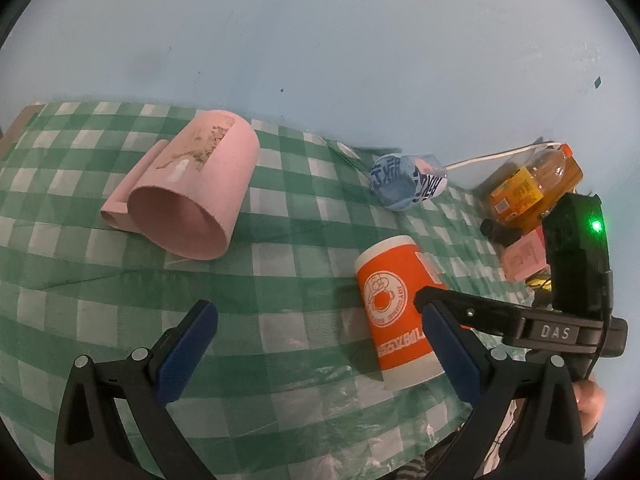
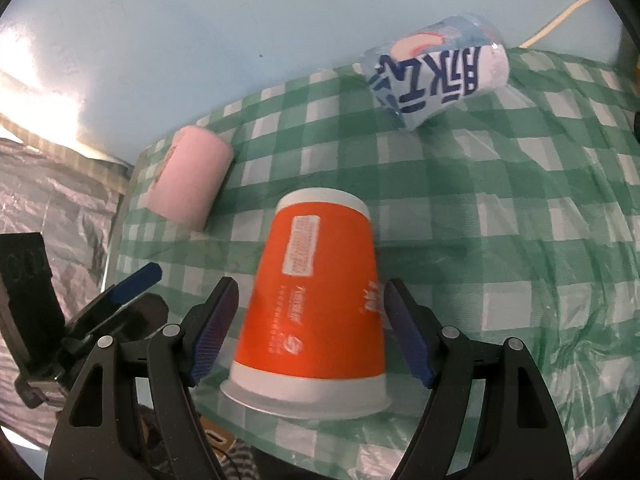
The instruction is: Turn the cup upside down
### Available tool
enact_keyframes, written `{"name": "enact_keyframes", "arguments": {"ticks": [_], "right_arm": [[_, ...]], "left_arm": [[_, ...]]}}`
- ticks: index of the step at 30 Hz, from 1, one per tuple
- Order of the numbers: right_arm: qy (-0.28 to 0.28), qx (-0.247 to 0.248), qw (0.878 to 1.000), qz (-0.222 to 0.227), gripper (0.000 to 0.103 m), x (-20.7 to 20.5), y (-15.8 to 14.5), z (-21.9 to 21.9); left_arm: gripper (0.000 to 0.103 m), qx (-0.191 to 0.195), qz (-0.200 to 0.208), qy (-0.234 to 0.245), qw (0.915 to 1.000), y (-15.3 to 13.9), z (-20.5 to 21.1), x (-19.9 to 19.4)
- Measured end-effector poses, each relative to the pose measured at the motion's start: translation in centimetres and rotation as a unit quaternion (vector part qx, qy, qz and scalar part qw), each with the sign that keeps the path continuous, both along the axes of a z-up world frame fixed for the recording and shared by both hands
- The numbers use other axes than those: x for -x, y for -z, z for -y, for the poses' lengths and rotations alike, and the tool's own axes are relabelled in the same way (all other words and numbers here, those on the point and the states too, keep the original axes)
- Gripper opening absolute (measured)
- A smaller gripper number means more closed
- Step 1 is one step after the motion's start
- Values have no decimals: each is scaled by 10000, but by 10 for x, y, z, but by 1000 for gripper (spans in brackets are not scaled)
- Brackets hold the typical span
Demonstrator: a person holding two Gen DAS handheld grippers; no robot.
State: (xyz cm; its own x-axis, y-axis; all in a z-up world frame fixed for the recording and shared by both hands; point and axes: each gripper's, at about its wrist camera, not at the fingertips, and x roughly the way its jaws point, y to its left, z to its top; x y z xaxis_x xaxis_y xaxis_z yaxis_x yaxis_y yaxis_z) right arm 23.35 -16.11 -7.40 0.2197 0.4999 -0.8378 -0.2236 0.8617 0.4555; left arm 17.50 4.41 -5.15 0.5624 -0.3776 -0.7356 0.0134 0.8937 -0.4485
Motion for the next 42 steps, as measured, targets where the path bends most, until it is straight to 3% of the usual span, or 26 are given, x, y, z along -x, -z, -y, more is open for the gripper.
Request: {"name": "enact_keyframes", "arguments": {"ticks": [7,15,18,26,30,36,42], "right_arm": [[291,80,9980,559,83,12,-16,22],[484,835,9843,1480,86,48,-36,53],[416,1030,9783,1750,86,62,-42,58],[308,852,9815,1689,86,70,-37,74],[302,850,9812,1706,86,70,-37,77],[224,766,9826,1676,86,70,-32,77],[251,701,9831,1673,86,68,-29,77]], "left_arm": [[103,137,-200,216,9995,-2,12,-8],[103,39,-595,699,9958,-7,57,-29],[103,170,-845,738,9935,-4,66,-38],[103,350,-1528,842,9840,13,82,-63],[103,274,-1973,1122,9735,27,97,-82],[103,143,-2147,1155,9697,38,103,-96],[78,-121,-2287,1330,9643,48,111,-100]]}}
